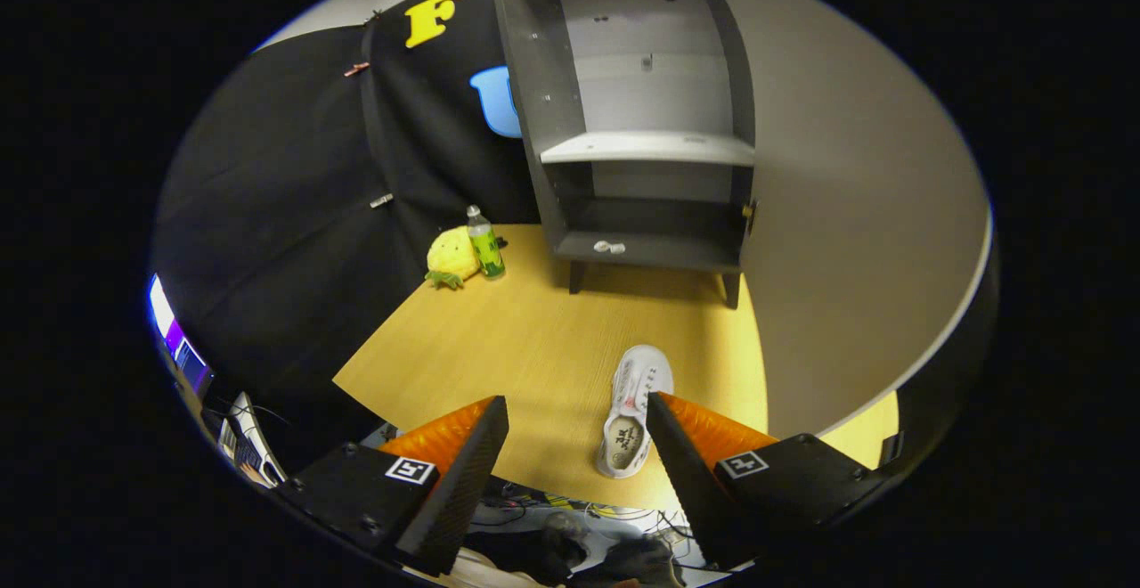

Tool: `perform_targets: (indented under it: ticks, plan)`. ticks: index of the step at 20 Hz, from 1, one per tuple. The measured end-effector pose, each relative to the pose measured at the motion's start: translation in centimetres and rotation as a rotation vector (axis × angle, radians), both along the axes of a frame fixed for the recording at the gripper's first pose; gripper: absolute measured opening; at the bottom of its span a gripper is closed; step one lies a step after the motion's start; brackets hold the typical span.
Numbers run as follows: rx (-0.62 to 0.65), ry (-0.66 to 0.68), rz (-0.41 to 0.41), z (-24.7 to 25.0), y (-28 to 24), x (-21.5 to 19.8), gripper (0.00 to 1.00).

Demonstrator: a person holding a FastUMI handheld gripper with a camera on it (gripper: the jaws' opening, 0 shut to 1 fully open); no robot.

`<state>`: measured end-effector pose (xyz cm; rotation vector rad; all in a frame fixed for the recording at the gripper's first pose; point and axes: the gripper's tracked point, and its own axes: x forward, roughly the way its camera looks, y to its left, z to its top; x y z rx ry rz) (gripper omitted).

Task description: Open the shoe cabinet door, grab the shoes and put them into the shoe cabinet, then close the shoe cabinet door.

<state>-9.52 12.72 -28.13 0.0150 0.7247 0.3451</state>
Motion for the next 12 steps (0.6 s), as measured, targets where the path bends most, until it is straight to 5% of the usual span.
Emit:
perform_targets:
  ticks: [8,12]
  plan:
    - [-0.044,0.204,-0.083,-14.4,0.8,2.4,0.88]
    - [-0.089,0.183,-0.133,-18.5,0.2,4.1,0.80]
